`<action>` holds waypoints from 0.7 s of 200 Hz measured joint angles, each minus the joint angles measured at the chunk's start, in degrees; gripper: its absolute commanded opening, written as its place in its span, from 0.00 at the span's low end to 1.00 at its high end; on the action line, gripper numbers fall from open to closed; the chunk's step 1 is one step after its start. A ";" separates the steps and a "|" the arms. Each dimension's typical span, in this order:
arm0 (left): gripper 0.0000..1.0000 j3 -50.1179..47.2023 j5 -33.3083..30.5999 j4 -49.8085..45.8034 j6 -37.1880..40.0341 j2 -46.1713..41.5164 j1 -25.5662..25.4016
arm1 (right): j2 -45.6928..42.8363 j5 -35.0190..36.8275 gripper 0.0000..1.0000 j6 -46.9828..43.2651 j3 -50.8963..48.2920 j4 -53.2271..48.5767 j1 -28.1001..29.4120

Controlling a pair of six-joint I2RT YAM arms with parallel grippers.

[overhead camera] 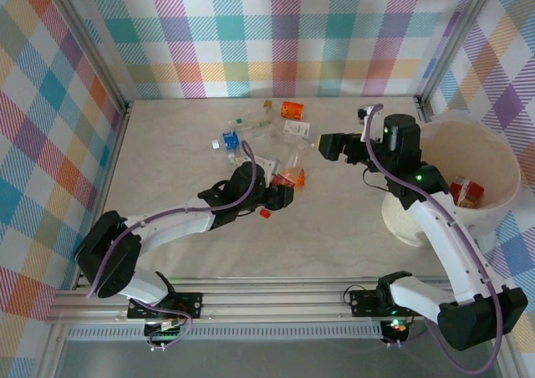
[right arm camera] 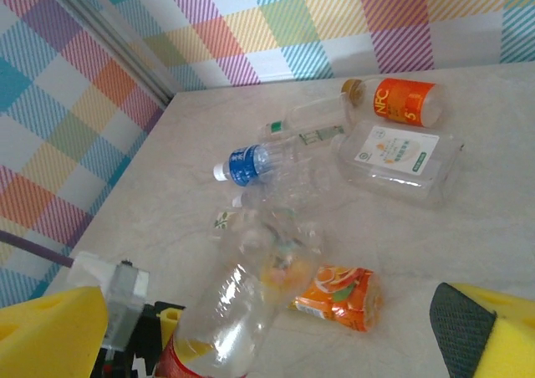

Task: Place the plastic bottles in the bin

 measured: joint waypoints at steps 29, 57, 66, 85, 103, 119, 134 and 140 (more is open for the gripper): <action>0.40 -0.09 2.25 4.66 -2.95 -1.77 0.42 | 0.87 -2.01 1.00 0.92 0.00 0.15 0.02; 0.39 -0.04 6.32 9.70 -5.49 -2.62 0.68 | 4.66 -10.45 1.00 2.82 0.44 1.86 0.02; 0.40 0.00 7.65 11.32 -6.03 -2.64 0.72 | 5.73 -12.46 1.00 3.63 0.44 2.40 0.04; 0.39 0.04 10.69 13.84 -7.28 -2.64 0.79 | 7.52 -15.10 1.00 5.68 0.44 4.04 0.04; 0.39 0.28 13.49 15.98 -8.50 -2.51 0.79 | 8.48 -16.72 1.00 7.54 0.44 5.88 0.04; 0.39 0.79 15.45 17.73 -9.60 -1.99 0.79 | 9.42 -19.08 1.00 9.22 0.63 8.44 0.04; 0.39 1.25 16.96 19.63 -10.32 -1.14 0.79 | 10.73 -21.09 1.00 10.73 1.11 10.73 0.04; 0.39 1.49 17.46 20.26 -10.75 -0.70 0.79 | 11.26 -21.62 0.97 11.08 1.36 11.37 0.04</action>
